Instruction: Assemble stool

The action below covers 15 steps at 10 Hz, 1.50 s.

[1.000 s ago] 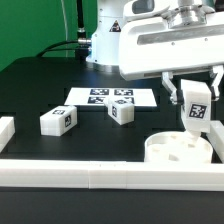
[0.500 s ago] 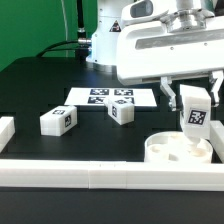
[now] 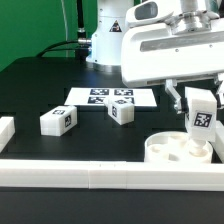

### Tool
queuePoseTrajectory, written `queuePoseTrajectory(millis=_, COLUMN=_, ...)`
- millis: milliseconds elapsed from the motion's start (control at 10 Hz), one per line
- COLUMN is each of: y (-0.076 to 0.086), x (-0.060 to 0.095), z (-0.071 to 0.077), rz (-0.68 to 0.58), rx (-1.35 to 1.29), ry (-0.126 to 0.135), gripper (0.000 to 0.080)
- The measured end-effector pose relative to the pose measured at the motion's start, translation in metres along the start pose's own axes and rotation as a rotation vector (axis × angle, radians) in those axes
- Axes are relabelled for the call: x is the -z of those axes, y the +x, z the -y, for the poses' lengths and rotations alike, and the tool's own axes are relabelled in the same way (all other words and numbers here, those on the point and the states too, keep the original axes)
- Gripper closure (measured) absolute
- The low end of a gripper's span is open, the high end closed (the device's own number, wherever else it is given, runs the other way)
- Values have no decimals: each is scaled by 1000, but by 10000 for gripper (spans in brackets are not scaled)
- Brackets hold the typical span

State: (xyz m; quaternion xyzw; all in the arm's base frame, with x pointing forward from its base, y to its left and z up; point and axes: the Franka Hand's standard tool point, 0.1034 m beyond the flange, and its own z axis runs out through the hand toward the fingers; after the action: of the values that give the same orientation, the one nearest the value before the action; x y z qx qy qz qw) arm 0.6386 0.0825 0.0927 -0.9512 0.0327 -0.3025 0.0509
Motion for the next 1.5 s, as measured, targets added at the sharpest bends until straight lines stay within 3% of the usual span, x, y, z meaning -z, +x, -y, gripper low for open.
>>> queuePoseTrajectory(millis=1500, y=-20, x=-7, z=2, rz=16, rx=5, ry=0, gripper=471)
